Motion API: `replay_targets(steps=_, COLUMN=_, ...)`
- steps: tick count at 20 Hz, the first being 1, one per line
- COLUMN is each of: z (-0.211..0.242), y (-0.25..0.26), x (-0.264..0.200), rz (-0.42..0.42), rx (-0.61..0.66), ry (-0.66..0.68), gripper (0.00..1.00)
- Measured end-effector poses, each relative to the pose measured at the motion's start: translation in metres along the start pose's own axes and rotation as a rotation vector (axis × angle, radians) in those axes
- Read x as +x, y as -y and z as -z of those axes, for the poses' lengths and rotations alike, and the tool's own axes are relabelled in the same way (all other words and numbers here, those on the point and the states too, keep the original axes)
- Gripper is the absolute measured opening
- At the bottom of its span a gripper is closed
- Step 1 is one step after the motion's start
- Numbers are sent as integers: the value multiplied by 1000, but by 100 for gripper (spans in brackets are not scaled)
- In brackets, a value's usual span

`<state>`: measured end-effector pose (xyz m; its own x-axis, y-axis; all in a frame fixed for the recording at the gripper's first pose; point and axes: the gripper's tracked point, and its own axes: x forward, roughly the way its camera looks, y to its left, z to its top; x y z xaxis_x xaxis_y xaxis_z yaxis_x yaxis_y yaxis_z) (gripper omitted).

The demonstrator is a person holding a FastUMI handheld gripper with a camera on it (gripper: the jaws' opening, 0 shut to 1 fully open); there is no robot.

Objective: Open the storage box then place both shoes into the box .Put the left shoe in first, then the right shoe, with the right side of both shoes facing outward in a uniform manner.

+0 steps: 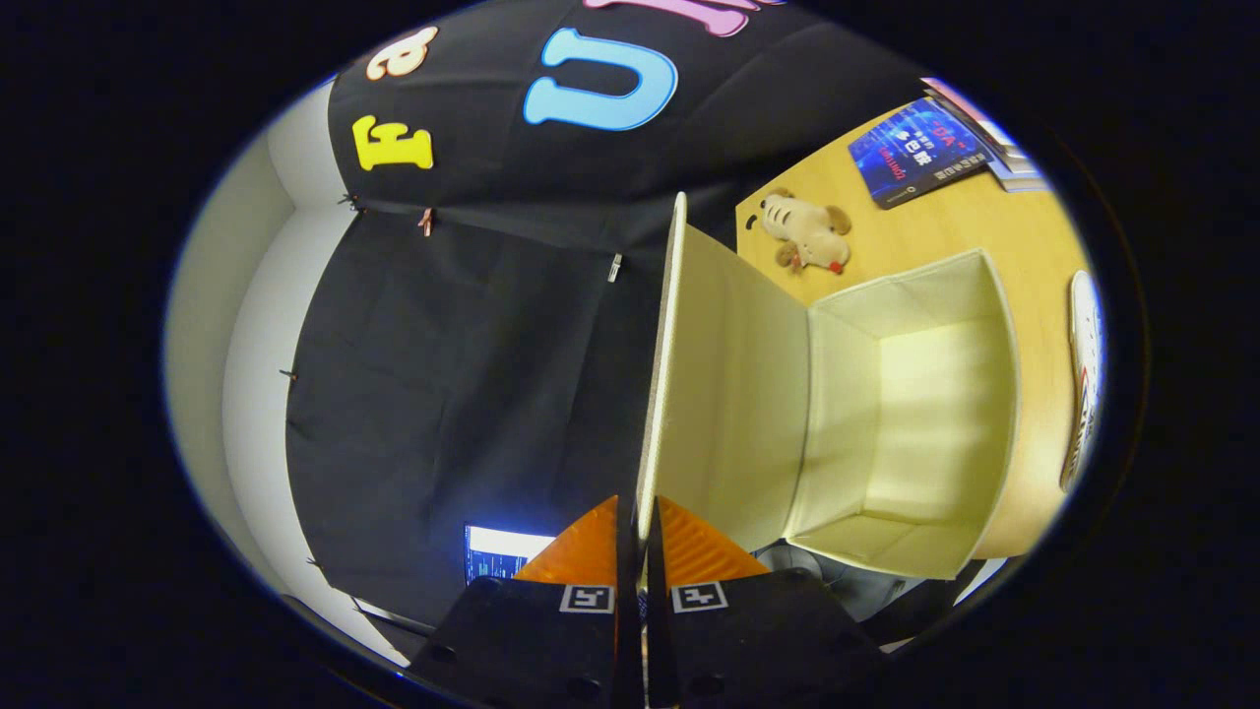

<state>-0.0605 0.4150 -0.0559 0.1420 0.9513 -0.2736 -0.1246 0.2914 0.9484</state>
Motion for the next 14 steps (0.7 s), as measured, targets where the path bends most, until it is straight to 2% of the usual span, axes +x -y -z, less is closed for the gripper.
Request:
replay_targets(steps=5, z=26, y=-20, x=76, rz=17, rx=-33, ry=-62, gripper=7)
replay_targets(steps=8, z=43, y=-14, x=120, rz=49, rx=-72, ry=-108, gripper=7)
replay_targets(steps=14, z=59, y=5, x=173, rz=100, rx=-98, ry=-153, gripper=8)
